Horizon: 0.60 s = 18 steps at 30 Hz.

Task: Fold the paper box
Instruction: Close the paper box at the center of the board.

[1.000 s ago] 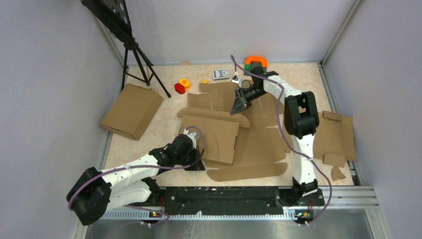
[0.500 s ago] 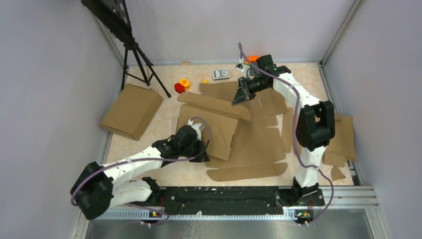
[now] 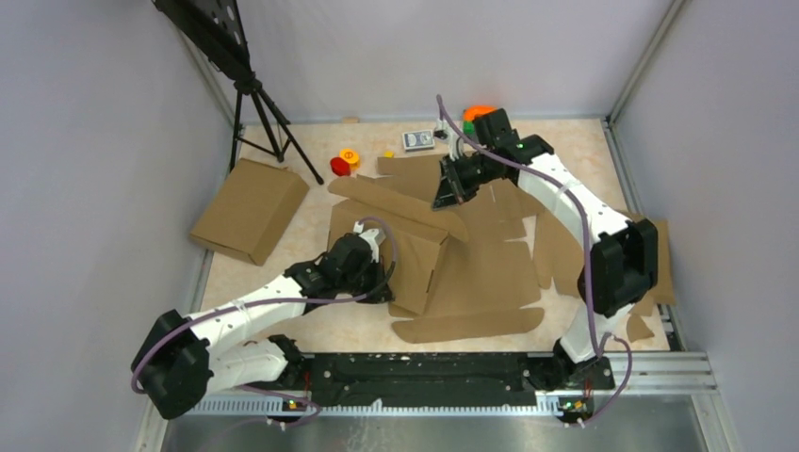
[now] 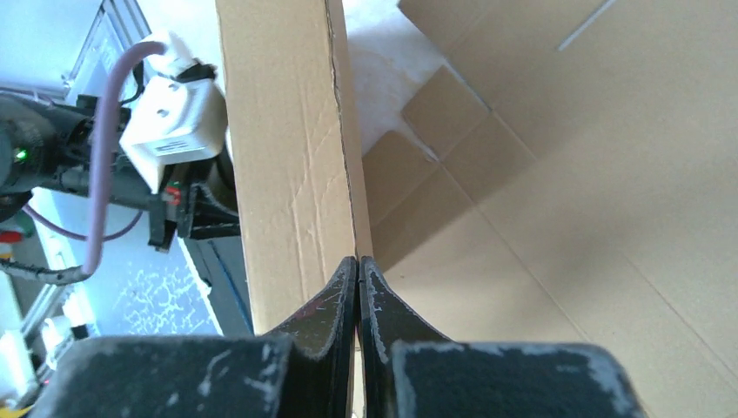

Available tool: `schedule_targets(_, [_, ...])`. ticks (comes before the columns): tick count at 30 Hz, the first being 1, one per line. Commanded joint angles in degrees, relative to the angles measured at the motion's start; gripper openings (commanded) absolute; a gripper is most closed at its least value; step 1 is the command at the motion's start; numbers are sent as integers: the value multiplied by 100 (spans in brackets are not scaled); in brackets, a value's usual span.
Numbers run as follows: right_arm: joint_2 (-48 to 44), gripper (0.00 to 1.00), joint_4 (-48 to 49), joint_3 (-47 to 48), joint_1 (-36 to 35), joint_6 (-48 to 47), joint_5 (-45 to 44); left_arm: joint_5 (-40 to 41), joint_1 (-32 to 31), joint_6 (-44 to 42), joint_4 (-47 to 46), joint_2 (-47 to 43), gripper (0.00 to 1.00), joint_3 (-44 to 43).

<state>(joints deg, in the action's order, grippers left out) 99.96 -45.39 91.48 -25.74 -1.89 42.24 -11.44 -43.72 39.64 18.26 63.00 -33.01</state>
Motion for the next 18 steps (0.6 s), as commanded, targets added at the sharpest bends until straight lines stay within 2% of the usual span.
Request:
schedule_targets(1, [-716,0,180,-81,-402,145,-731,124,65,-236,-285,-73,0,-30])
schedule_targets(10, [-1327,0,-23,-262,-1045,456,-1393,192,75,-510,-639,-412,0,-98])
schedule_targets(18, [-1691,0,151,-676,-1345,708,-1510,169,66,-561,-643,-967,0,171])
